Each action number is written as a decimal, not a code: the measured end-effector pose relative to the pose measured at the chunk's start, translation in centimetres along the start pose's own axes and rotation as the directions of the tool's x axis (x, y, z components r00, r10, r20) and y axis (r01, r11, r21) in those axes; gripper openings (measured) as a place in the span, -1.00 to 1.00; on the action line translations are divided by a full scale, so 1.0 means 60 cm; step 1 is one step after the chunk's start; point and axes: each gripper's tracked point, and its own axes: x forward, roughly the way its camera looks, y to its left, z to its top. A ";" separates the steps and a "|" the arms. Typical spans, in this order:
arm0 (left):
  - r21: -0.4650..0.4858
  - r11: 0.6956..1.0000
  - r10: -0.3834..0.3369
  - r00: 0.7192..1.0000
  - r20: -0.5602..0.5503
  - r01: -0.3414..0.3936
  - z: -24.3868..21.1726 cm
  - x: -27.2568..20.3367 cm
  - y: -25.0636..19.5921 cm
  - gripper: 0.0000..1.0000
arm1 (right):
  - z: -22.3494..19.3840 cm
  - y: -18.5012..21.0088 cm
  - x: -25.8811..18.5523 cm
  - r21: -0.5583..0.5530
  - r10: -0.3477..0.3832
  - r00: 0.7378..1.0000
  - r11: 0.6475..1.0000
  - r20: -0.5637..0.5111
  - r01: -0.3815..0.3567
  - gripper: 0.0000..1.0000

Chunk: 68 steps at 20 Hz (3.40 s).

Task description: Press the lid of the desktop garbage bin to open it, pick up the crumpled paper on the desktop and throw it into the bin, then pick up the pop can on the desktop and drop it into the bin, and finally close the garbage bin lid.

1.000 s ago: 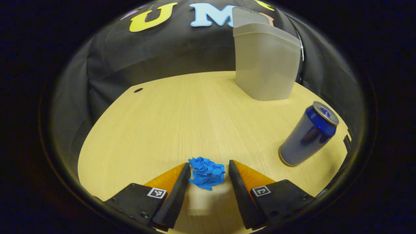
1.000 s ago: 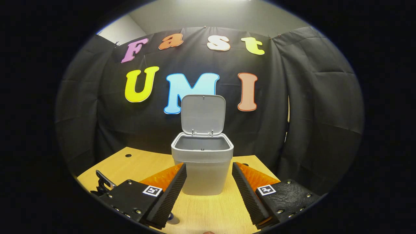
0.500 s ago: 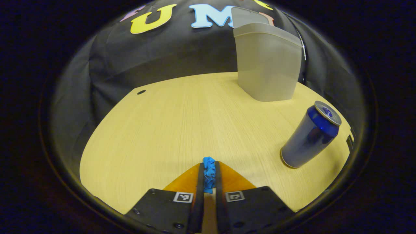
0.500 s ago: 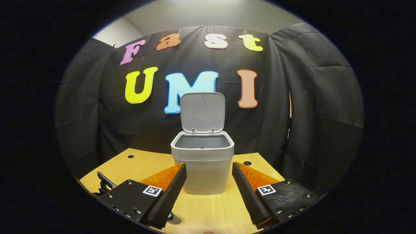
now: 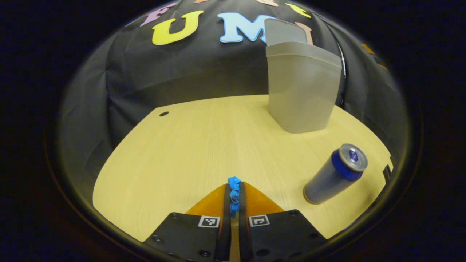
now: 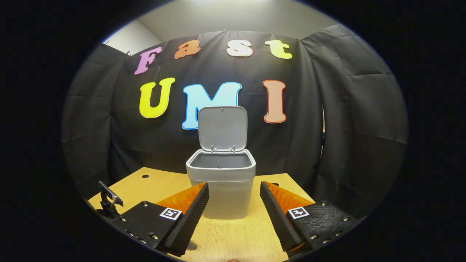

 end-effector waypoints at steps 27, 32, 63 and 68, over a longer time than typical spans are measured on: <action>0.024 0.966 -0.239 0.858 0.455 0.257 0.485 -0.085 -0.227 -0.77 | -0.039 -0.051 -0.016 0.019 -0.048 0.998 0.999 -0.027 0.048 0.82; 0.036 0.959 -0.264 0.840 0.474 0.281 0.541 -0.055 -0.257 -0.67 | -0.047 -0.055 -0.003 0.018 -0.064 0.997 0.998 -0.047 0.065 0.82; 0.116 0.951 -0.307 0.826 0.473 0.287 0.603 0.054 -0.315 0.86 | -0.049 -0.070 -0.001 -0.027 -0.134 0.987 0.991 -0.092 0.132 0.82; 0.078 0.962 -0.266 0.823 0.503 0.263 0.598 0.008 -0.275 0.90 | -0.042 -0.045 -0.009 -0.028 -0.085 0.994 0.996 -0.071 0.083 0.82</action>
